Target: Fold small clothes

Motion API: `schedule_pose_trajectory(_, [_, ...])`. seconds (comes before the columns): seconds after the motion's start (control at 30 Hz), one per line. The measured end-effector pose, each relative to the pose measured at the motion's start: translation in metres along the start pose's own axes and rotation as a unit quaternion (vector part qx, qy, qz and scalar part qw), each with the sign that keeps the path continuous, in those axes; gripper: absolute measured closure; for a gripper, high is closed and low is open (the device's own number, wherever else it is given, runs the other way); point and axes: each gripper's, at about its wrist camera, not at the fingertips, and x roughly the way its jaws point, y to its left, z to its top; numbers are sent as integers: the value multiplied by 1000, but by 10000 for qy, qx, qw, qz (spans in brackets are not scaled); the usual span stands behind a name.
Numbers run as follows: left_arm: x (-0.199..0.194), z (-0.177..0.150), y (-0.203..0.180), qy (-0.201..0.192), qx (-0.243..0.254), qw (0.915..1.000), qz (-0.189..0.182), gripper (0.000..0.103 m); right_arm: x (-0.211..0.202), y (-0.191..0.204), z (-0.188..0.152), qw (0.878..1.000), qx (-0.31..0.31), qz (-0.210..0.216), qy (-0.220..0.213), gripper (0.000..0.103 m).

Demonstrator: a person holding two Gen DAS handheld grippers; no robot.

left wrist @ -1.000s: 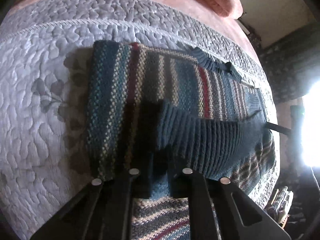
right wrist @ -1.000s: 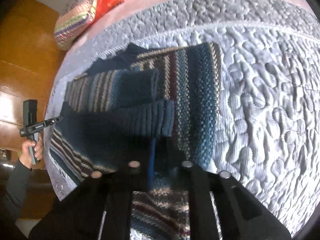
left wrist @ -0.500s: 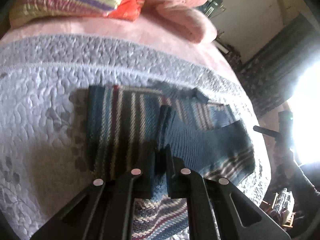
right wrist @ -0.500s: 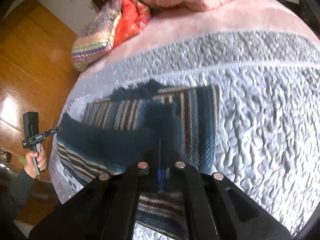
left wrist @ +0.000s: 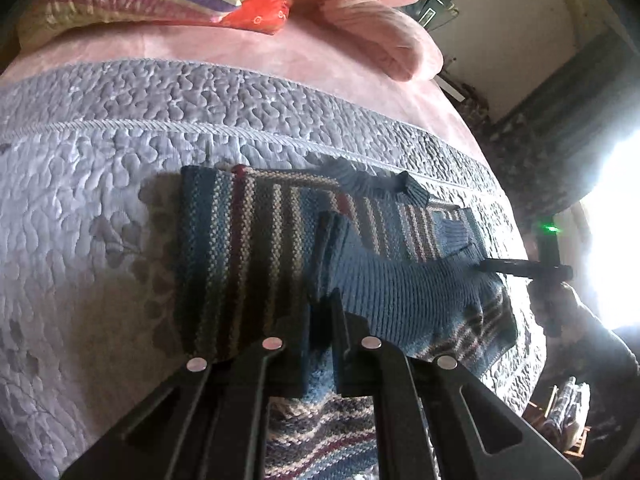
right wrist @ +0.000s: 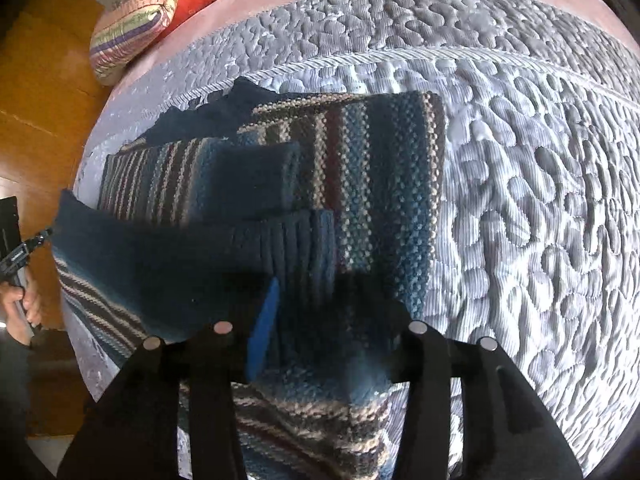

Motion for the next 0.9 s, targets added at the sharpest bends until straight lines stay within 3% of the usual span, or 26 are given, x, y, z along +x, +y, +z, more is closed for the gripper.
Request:
schedule_pose_trajectory(0.03, [-2, 0, -1, -16, 15, 10000, -19, 95, -3, 0, -2, 9999, 33, 111, -26, 89])
schedule_pose_trajectory(0.07, [-4, -1, -2, -31, 21, 10000, -42, 95, -8, 1, -4, 9999, 10, 104, -133, 93])
schedule_pose_trajectory(0.33, [-39, -6, -23, -499, 178, 9983, -251, 95, -80, 19, -27, 9934, -157, 172, -1119, 96])
schedule_pose_trajectory(0.53, [-79, 34, -33, -1059, 390, 9935, -139, 95, -142, 31, -2, 9802, -236, 249, -1950, 96])
schedule_pose_trajectory(0.67, [-65, 75, -22, -1023, 363, 9941, 11, 95, -145, 32, 37, 9786, -170, 218, -2038, 96])
schedule_pose_trajectory(0.9, [1, 133, 14, -523, 47, 9979, 384, 95, -103, 14, 97, 9837, 85, -49, -1794, 96])
